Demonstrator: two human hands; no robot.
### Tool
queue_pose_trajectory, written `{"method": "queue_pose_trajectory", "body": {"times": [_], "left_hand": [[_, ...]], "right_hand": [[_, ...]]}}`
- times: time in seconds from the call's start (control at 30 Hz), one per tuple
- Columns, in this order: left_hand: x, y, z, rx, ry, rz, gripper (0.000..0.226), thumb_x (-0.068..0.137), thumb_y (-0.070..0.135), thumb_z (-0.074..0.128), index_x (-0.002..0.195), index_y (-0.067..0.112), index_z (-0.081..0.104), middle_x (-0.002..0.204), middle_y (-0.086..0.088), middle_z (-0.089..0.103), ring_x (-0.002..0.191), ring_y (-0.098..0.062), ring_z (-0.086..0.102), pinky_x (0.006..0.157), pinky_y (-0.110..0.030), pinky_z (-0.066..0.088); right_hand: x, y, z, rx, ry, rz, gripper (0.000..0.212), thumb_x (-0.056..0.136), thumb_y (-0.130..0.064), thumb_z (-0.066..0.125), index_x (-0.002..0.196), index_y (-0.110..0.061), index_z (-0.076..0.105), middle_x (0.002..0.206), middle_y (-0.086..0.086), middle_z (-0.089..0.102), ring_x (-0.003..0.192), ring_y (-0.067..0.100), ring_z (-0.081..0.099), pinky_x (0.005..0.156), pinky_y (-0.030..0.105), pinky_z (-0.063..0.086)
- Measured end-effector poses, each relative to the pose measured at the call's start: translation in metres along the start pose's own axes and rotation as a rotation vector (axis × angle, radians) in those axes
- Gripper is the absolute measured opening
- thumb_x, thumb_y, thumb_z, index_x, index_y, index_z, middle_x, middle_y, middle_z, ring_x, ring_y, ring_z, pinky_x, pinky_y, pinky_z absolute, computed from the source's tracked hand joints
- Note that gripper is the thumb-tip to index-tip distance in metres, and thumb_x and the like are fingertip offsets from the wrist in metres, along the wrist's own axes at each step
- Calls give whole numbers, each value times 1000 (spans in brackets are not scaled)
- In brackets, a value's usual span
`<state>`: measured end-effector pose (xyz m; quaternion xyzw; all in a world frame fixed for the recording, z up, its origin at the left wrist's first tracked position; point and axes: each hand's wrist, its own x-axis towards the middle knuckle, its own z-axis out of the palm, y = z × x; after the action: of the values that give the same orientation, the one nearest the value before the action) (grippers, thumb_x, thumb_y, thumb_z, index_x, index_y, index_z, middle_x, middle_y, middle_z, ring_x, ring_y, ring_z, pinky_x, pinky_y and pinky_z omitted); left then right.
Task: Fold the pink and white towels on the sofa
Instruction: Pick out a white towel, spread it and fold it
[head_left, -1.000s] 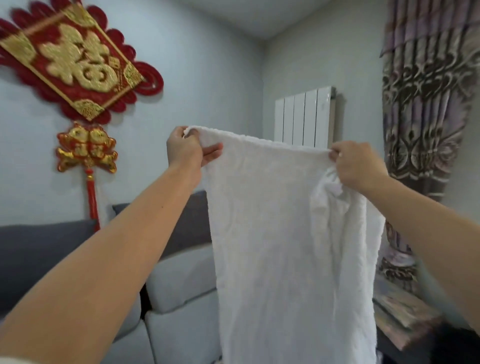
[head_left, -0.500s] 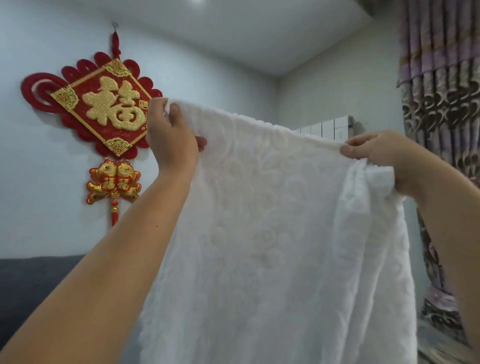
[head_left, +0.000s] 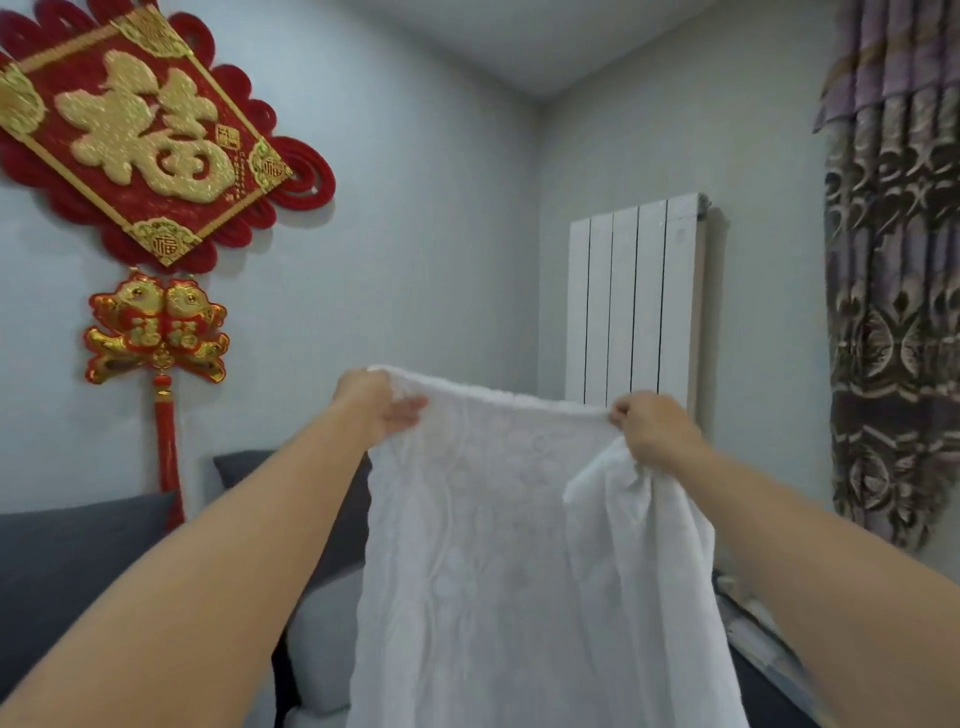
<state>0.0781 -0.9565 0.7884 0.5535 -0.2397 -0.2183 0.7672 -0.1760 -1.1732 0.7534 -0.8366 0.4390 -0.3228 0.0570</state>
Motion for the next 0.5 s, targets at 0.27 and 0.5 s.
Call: {"method": "queue_pose_trajectory", "body": {"times": [0.27,0.5], "left_hand": [[-18,132,33,-306,-60,446,24,97,0,33,106,4,55,99,-19,66,70,-31,71,71,-43,63],[-122,10,-61,-227,100,334,20,81,2,44,70,11,58,68,-8,66,66,-30,68,69,-40,62]], "right_hand": [[40,-67,-182,223,558,-265,16,96,-30,60,101,-20,71,105,11,72,106,33,64,90,39,49],[-89,-27,-137,189,-109,-493,13,97,-34,65,86,-31,71,81,-15,67,72,-10,59,64,7,42]]}}
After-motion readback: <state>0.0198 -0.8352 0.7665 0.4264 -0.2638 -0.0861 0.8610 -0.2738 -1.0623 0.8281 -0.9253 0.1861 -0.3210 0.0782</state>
